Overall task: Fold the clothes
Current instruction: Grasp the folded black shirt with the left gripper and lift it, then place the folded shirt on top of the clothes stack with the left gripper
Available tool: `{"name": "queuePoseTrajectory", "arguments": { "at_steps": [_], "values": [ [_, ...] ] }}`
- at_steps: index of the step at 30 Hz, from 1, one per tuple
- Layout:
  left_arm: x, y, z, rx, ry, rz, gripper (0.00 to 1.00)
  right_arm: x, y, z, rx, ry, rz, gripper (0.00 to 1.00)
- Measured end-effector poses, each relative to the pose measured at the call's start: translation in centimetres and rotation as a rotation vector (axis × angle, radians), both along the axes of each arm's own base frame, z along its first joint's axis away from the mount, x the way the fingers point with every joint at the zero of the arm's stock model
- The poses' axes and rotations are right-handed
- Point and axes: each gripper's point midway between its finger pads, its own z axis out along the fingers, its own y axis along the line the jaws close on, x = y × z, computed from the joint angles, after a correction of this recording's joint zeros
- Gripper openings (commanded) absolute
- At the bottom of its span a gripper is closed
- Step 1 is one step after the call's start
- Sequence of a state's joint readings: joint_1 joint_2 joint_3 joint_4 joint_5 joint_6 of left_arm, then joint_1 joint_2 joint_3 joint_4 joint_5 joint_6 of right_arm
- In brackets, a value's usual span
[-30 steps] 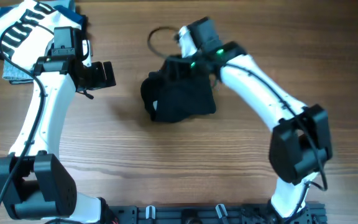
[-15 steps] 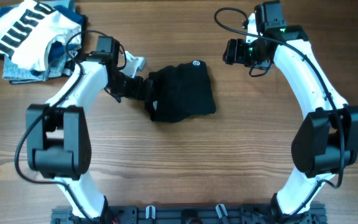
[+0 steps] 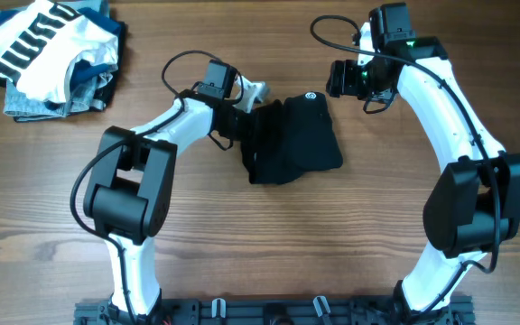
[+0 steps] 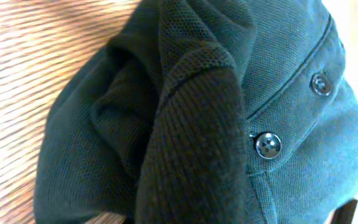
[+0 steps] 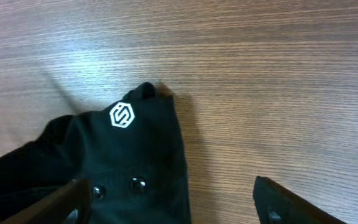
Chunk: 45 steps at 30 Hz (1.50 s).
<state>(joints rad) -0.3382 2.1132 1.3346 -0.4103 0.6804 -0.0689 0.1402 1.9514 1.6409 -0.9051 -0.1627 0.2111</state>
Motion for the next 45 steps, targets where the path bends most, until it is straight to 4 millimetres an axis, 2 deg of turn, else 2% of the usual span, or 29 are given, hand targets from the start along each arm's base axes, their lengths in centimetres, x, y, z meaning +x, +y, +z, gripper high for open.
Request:
{"name": "queuePoseTrajectory", "arguments": {
  "at_steps": [2,3,4,6,9,11,12,13,14,16,19,21,23,26,28,29,30,32,34,39,42,45],
  "values": [
    [0.4,0.7,0.4,-0.019,0.029,0.044,0.04,0.2,-1.0,-0.1,-0.009,0.01,-0.095,0.82],
    [1.1,1.7,1.1,-0.029,0.034,0.085,0.04,0.3,-1.6,-0.1,-0.006,0.015,-0.139,0.82],
    [2.2,3.1,2.7,-0.044,0.016,0.139,0.04,0.4,-2.6,-0.1,-0.005,0.019,-0.194,0.82],
    [4.2,5.5,7.4,-0.085,-0.062,0.231,0.04,0.7,-4.3,-0.1,-0.005,0.023,-0.263,0.82],
    [7.3,9.1,18.3,-0.195,-0.335,0.363,0.04,0.7,-4.9,-0.2,-0.008,0.023,-0.29,0.82],
    [8.6,11.8,24.1,-0.252,-0.491,0.448,0.04,0.7,-4.8,-0.2,-0.005,0.025,-0.295,0.82],
    [9.2,13.7,26.5,-0.272,-0.556,0.506,0.04,0.6,-4.8,-0.3,-0.006,0.029,-0.295,0.82],
    [9.6,15.5,27.9,-0.283,-0.594,0.56,0.04,0.6,-4.8,-0.3,-0.006,0.031,-0.295,0.82],
    [10.2,17.3,28.8,-0.29,-0.624,0.612,0.04,0.4,-4.8,-0.4,-0.008,0.036,-0.295,0.82],
    [11.6,23.8,29.7,-0.261,-0.675,0.791,0.04,0.1,-4.9,-0.6,-0.011,0.05,-0.295,0.82],
    [12.3,31.9,32.6,-0.22,-0.849,0.976,0.04,-0.2,-4.9,-0.7,-0.013,0.061,-0.295,0.82],
    [12.2,35.8,34.3,-0.197,-0.946,1.074,0.04,-0.4,-4.9,-0.8,-0.015,0.072,-0.295,0.82],
    [12.5,38.6,34.8,-0.197,-0.999,1.164,0.04,-1.0,-4.9,-0.9,-0.02,0.095,-0.295,0.82],
    [14.2,42.3,31.7,-0.193,-0.985,1.276,0.04,-1.5,-5.0,-1.1,-0.025,0.117,-0.294,0.82],
    [14.9,45.5,28.7,-0.182,-0.961,1.358,0.04,-1.5,-5.0,-1.1,-0.025,0.119,-0.295,0.82],
    [15.0,46.4,28.2,-0.193,-0.959,1.38,0.04,-1.5,-5.0,-1.1,-0.025,0.117,-0.294,0.82],
    [15.1,48.5,26.6,-0.183,-0.947,1.428,0.04,-1.5,-5.0,-1.1,-0.026,0.119,-0.294,0.82],
    [15.5,50.3,25.8,-0.181,-0.937,1.462,0.04,-1.5,-5.0,-1.1,-0.025,0.118,-0.294,0.82],
    [16.2,50.8,25.9,-0.186,-0.947,1.464,0.04,-1.5,-4.9,-1.1,-0.025,0.118,-0.295,0.82],
    [17.1,50.4,25.6,-0.201,-0.957,1.447,0.04,-1.4,-4.9,-1.1,-0.023,0.115,-0.294,0.82],
    [17.2,50.3,26.7,-0.222,-1.018,1.437,0.04,-1.4,-4.9,-1.1,-0.022,0.115,-0.294,0.82],
    [18.0,49.1,26.8,-0.23,-1.032,1.435,0.04,-1.5,-4.8,-1.1,-0.015,0.117,-0.291,0.82]
  ]
}}
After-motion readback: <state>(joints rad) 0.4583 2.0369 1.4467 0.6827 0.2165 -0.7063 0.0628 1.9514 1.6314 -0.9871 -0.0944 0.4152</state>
